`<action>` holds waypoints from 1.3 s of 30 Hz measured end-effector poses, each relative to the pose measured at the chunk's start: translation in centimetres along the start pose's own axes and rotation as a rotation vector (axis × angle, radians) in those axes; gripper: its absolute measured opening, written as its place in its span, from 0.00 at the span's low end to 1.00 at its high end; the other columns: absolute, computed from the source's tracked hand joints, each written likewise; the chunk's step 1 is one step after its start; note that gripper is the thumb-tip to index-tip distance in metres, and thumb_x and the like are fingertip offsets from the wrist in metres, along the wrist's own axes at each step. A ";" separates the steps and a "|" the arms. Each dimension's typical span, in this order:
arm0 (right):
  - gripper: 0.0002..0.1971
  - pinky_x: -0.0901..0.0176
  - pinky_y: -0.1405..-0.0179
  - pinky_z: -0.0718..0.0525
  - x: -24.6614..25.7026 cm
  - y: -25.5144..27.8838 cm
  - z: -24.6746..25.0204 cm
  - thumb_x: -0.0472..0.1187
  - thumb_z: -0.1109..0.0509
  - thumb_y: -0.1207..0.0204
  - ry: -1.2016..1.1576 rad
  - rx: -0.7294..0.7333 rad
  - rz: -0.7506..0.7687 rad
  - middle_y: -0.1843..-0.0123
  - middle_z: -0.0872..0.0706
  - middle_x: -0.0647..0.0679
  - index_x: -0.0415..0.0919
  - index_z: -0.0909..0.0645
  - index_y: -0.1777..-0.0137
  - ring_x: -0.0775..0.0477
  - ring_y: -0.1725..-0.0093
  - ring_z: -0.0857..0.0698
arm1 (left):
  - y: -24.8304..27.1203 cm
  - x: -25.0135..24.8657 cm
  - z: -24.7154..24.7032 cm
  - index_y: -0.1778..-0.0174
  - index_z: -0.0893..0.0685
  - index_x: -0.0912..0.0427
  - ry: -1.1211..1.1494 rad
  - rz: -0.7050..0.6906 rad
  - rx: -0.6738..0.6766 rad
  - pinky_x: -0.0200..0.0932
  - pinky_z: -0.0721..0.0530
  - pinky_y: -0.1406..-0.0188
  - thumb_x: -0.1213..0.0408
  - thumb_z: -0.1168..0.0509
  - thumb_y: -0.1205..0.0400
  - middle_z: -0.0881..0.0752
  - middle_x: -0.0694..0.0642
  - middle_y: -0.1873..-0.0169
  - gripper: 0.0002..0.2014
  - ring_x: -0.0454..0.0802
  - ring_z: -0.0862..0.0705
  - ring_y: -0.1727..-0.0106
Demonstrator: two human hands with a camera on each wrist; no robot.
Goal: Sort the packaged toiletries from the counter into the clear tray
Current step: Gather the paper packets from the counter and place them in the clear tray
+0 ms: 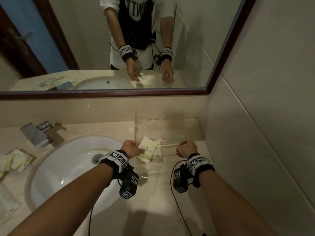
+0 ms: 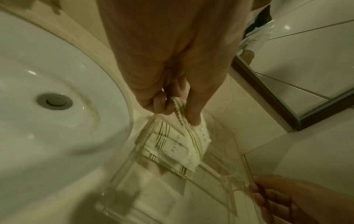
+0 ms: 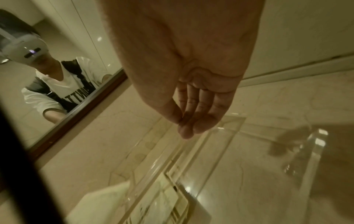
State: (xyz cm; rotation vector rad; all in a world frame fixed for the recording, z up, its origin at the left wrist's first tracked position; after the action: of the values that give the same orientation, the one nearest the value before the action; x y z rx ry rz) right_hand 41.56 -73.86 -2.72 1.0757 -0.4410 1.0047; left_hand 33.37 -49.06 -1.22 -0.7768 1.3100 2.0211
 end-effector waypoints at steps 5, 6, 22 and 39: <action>0.04 0.39 0.50 0.09 -0.3 -1.8 1.6 0.36 0.32 0.35 -0.006 -0.040 0.038 0.55 0.10 0.37 0.47 0.22 0.63 0.35 0.55 0.09 | -0.5 1.4 -2.5 0.58 0.19 0.68 0.173 0.118 -0.021 0.42 0.20 0.77 0.77 0.26 0.29 0.14 0.67 0.61 0.09 0.54 0.20 0.73; 0.05 0.40 0.51 0.09 0.5 -0.5 2.2 0.34 0.32 0.32 -0.006 -0.047 0.039 0.57 0.10 0.37 0.46 0.23 0.63 0.37 0.59 0.10 | -0.4 1.5 -3.0 0.57 0.19 0.69 0.204 0.140 -0.020 0.43 0.17 0.79 0.78 0.26 0.29 0.14 0.66 0.62 0.09 0.54 0.20 0.74; 0.06 0.45 0.55 0.09 0.9 -0.7 3.7 0.32 0.32 0.28 0.061 -0.054 0.070 0.64 0.10 0.39 0.44 0.23 0.60 0.44 0.69 0.12 | -1.6 5.5 -8.0 0.64 0.20 0.65 0.530 0.290 0.151 0.49 0.19 0.33 0.74 0.33 0.22 0.15 0.59 0.62 0.06 0.55 0.15 0.53; 0.06 0.59 0.73 0.18 1.3 -2.1 2.6 0.32 0.35 0.24 0.098 -0.016 0.078 0.66 0.12 0.41 0.43 0.24 0.58 0.48 0.73 0.14 | -2.8 5.6 -8.1 0.65 0.17 0.58 0.381 0.270 0.133 0.47 0.15 0.40 0.64 0.31 0.22 0.12 0.55 0.61 0.06 0.52 0.14 0.55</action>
State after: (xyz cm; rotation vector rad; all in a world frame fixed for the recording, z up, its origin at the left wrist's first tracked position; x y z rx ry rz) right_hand 44.41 -75.84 -1.69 0.9963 -0.4140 1.1162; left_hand 33.03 -54.75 -9.75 -1.0013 1.8309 2.0258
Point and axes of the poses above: each hand's wrist, its own y-axis away from the middle knuckle, its own z-axis out of the back of the hand, x = y × z, the point moved 5 cm from there along -y, towards the middle knuckle
